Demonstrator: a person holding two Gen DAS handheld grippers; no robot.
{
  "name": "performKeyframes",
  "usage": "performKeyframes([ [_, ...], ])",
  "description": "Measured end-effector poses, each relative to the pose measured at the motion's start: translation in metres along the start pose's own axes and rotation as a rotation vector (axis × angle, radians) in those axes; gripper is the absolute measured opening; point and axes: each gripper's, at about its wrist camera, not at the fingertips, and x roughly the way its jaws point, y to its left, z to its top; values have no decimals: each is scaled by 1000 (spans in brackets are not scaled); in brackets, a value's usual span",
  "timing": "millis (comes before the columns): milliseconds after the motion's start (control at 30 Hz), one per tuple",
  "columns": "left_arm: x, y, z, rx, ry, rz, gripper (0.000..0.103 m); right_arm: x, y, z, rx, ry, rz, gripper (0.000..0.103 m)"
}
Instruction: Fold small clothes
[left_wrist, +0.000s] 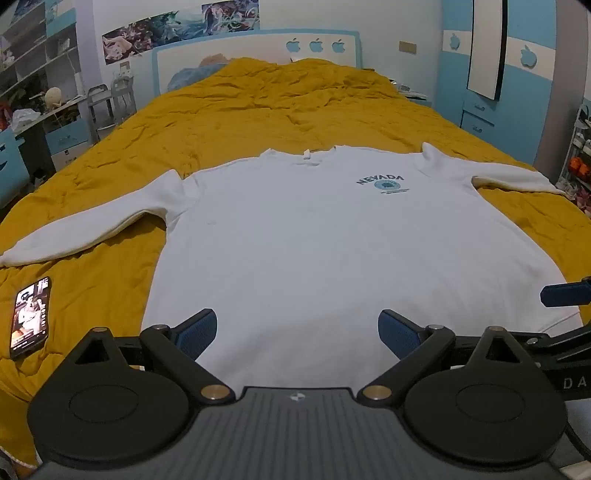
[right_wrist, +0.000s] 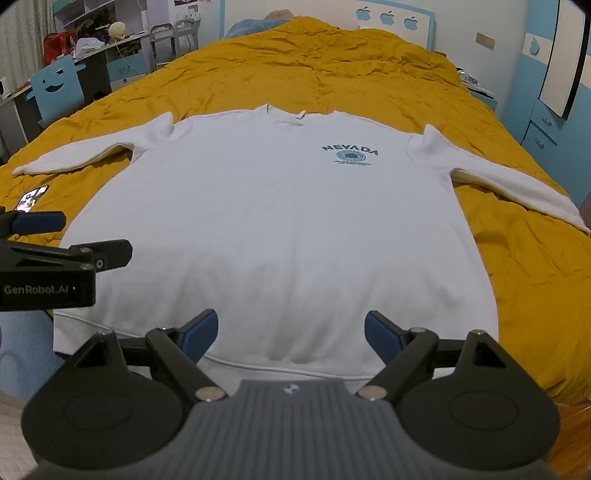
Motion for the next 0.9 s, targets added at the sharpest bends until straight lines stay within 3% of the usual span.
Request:
performKeyframes([
  [200,0,11,1,-12,17,-30,103,0,0,-1,1,4,4,82],
  [900,4,5,-2,-6,44,-20,103,4,-2,-1,8,27,8,82],
])
